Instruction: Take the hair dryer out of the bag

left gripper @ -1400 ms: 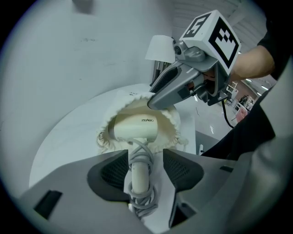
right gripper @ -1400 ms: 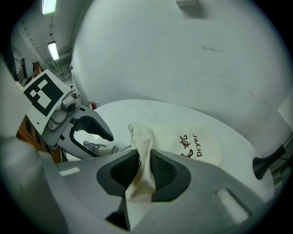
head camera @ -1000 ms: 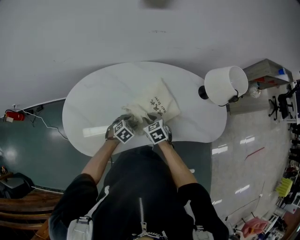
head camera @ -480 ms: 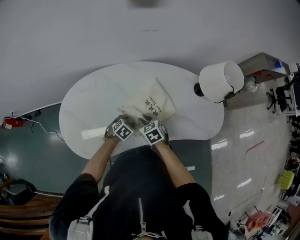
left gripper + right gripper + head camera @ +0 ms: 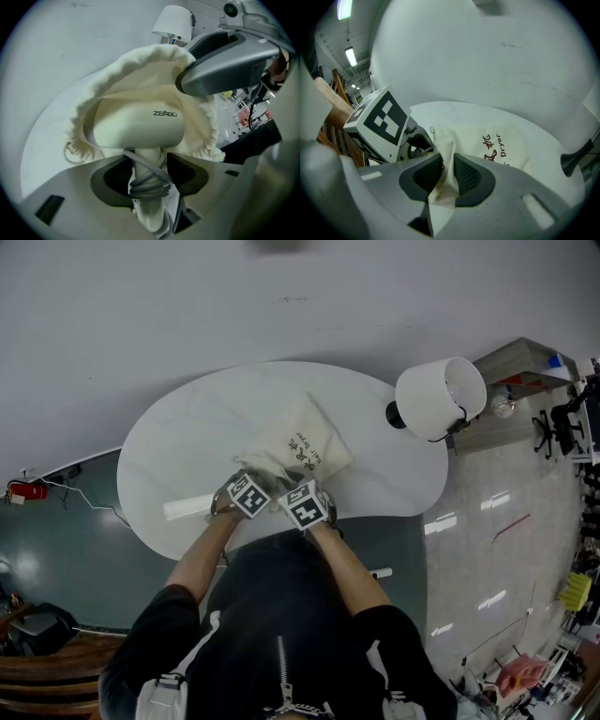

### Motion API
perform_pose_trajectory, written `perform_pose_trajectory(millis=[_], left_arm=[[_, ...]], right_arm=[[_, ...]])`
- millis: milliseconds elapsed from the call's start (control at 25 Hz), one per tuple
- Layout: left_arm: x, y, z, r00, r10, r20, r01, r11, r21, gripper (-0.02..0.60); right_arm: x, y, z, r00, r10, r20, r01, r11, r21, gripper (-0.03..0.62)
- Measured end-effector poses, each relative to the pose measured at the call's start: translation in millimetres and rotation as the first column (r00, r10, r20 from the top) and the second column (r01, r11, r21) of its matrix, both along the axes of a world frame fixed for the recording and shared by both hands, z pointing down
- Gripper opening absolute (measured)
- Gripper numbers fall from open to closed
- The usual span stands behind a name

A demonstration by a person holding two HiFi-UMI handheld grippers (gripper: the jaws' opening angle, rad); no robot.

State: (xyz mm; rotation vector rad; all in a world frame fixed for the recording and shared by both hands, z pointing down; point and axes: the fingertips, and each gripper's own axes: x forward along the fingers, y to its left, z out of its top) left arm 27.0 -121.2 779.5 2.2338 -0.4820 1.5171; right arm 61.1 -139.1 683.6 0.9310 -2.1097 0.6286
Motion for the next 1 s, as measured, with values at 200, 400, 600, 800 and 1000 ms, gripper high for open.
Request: perform_pose_trajectory(millis=[200,400,600,800,1000], left_arm=[[0.4,0.5,5.8,0.999,0.019,0.039,-0.019,1.0,0.009,0.225],[0.5,-1.0,7.7,0.998,0.021,0.056,-0.024,0.999,0.037,0.226],[0.7,-1.3,7.2,0.998,0.03,0.058,-0.033,0.998,0.06,0.215],[0.5,-0.9,4.1,0.998,0.038,0.043,-0.041,0.998,0.055,0.196],[0.8,1.0,1.4,0.998,0.05,0.034,-0.051,0.997,0.05,0.186]], right_arm=[[0.0,0.2,1.1,1.0,0.009,0.002,-0.009,1.0,-0.002,0.071],[-1.1,-0.4,1.6,1.0,0.015,0.005,-0.015,1.0,-0.003,0.071],[0.7,-1.3,3.7,1.0,0.021,0.007,-0.021,1.0,-0.003,0.071],[0.5,-2.0,3.6,1.0,0.02,0.008,-0.02,1.0,-0.006,0.071],[0.5,-4.3,3.8,1.0,0.016,0.006,-0.016,1.0,-0.005,0.071]])
